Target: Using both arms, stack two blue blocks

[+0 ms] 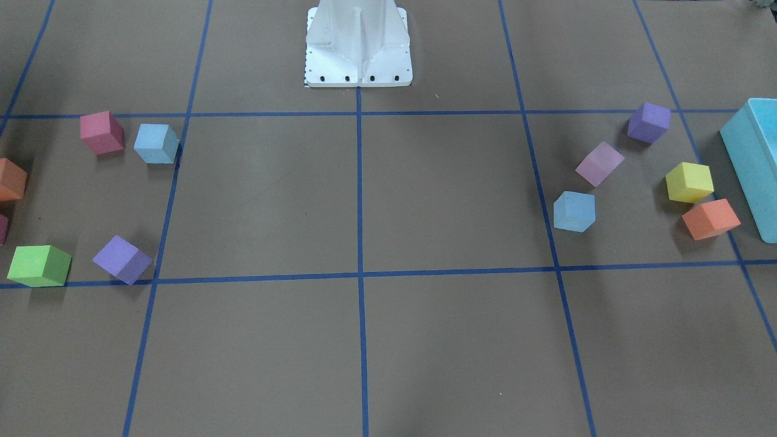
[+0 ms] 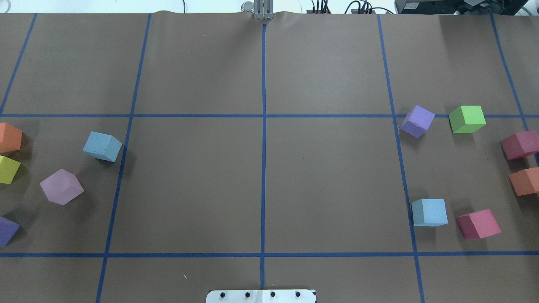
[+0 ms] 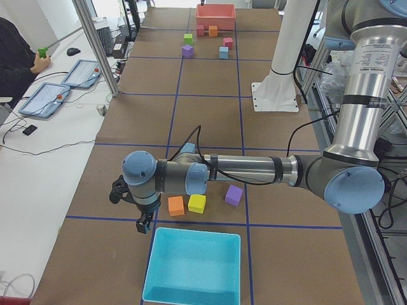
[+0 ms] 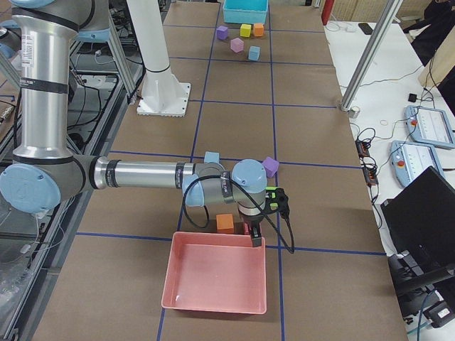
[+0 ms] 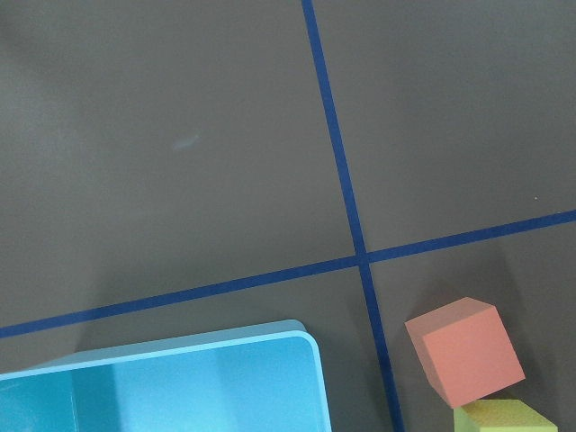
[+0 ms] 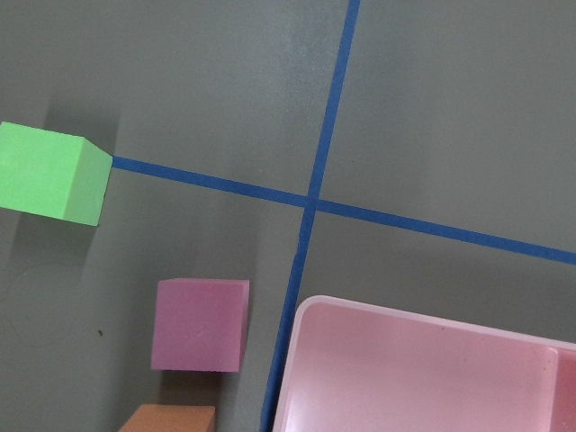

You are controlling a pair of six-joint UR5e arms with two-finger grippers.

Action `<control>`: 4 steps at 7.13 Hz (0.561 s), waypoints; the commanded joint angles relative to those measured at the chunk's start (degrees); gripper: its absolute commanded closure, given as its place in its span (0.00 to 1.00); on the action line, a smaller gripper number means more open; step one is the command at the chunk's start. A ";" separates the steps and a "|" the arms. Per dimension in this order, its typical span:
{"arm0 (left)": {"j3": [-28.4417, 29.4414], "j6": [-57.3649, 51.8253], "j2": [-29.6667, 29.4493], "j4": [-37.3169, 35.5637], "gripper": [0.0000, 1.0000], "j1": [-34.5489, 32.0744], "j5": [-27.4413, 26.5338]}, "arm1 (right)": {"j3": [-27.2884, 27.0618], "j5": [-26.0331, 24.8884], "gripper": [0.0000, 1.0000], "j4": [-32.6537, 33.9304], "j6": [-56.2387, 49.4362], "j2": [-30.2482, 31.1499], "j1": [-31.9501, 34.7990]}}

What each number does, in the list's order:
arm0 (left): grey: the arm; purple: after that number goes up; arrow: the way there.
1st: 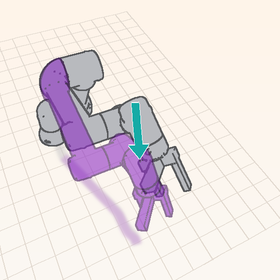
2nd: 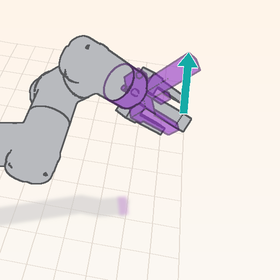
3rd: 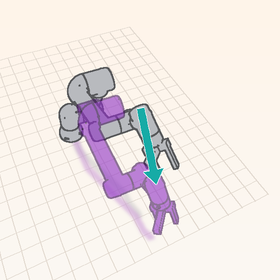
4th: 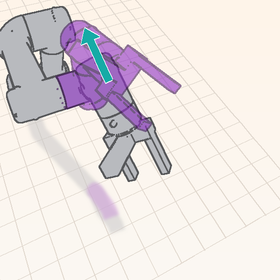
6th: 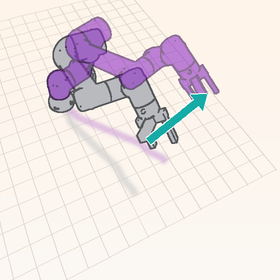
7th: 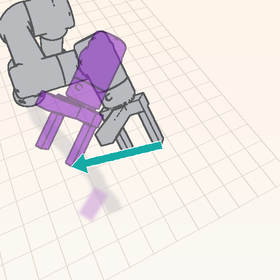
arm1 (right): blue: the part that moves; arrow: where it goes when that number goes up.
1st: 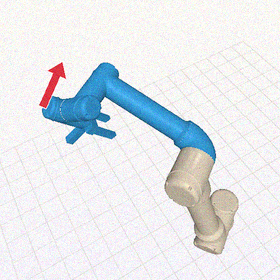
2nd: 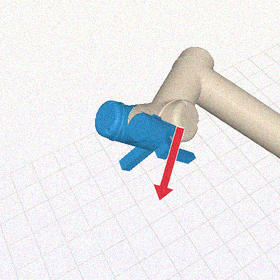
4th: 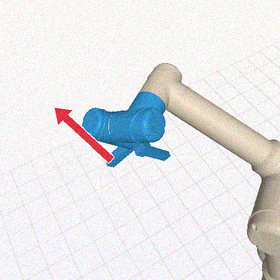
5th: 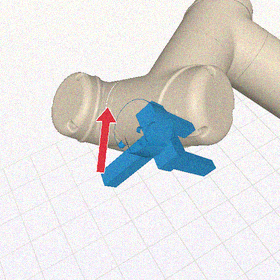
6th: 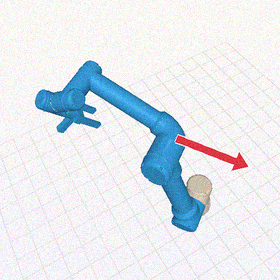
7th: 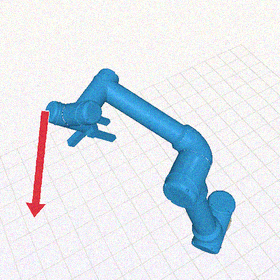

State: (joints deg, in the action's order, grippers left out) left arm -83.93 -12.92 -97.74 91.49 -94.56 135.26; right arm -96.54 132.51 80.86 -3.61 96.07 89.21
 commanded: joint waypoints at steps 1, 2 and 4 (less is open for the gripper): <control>-0.01 0.00 0.09 0.00 0.02 -0.01 -0.08 | -0.40 0.56 0.00 -0.78 0.00 0.17 0.00; -0.01 0.00 0.09 0.00 0.02 -0.01 -0.08 | -0.93 -0.83 0.00 -1.05 -0.78 -0.26 -0.09; -0.27 0.09 0.00 0.00 0.02 0.08 -0.08 | -7.39 -0.74 0.00 -0.27 0.09 -0.35 -3.66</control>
State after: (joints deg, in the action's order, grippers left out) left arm -84.08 -12.90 -97.67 91.49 -94.56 135.18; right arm -99.53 132.43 80.04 -3.92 95.75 88.21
